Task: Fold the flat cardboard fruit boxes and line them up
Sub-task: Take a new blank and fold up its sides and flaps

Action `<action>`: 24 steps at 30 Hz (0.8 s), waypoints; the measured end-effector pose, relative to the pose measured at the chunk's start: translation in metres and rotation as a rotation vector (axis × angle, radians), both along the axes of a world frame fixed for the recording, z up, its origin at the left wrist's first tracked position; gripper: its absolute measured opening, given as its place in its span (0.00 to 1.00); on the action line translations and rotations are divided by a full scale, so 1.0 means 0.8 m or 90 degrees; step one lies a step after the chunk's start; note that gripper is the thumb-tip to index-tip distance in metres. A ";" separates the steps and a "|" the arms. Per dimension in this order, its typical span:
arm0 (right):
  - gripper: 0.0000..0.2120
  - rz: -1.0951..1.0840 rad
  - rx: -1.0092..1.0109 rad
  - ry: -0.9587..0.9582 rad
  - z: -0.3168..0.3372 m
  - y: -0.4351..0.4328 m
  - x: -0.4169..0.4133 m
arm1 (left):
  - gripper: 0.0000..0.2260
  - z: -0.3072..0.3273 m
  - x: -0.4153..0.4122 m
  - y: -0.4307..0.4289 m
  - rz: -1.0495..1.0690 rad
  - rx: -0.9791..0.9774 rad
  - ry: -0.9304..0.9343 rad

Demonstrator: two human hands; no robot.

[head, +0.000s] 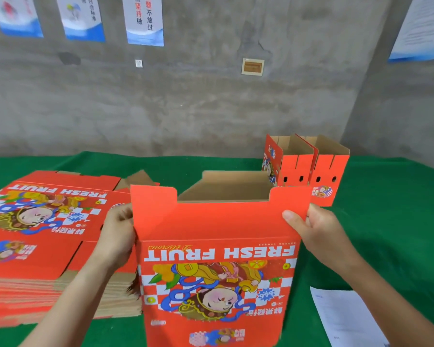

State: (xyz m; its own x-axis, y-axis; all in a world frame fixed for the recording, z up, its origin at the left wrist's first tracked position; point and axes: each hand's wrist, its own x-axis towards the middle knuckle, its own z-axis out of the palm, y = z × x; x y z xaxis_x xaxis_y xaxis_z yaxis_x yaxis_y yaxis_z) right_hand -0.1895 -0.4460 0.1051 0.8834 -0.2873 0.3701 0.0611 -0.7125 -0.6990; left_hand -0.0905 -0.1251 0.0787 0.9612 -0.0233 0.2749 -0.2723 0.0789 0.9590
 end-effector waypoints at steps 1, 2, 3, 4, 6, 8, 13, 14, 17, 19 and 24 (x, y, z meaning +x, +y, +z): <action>0.20 -0.007 -0.007 0.000 -0.002 -0.002 -0.003 | 0.23 -0.005 -0.002 -0.006 0.044 -0.027 -0.011; 0.17 -0.010 -0.015 0.002 -0.006 -0.003 -0.006 | 0.22 -0.011 -0.005 -0.013 0.086 -0.045 -0.018; 0.15 -0.017 -0.023 0.005 -0.010 -0.004 -0.007 | 0.21 -0.018 -0.007 -0.020 0.122 -0.056 -0.020; 0.13 -0.030 -0.029 0.009 -0.015 -0.004 -0.008 | 0.20 -0.025 -0.009 -0.026 0.156 -0.063 -0.014; 0.13 -0.068 -0.038 0.008 -0.021 -0.004 -0.008 | 0.20 -0.037 -0.013 -0.035 0.230 -0.063 0.007; 0.14 -0.100 -0.044 -0.020 -0.026 -0.002 -0.005 | 0.19 -0.042 -0.015 -0.042 0.292 -0.043 0.010; 0.25 -0.138 -0.072 -0.049 -0.025 -0.006 0.013 | 0.20 -0.043 -0.016 -0.048 0.294 0.022 -0.019; 0.22 -0.116 -0.058 -0.027 -0.027 -0.008 0.018 | 0.22 -0.044 -0.017 -0.048 0.269 0.010 -0.007; 0.16 -0.065 0.041 0.022 -0.034 -0.011 0.026 | 0.29 -0.044 -0.017 -0.049 0.248 0.068 0.007; 0.16 -0.053 0.070 0.025 -0.036 -0.013 0.030 | 0.34 -0.039 -0.013 -0.047 0.270 0.182 -0.006; 0.09 -0.107 -0.006 0.030 -0.040 -0.013 0.039 | 0.37 -0.020 -0.012 -0.042 0.264 0.407 -0.098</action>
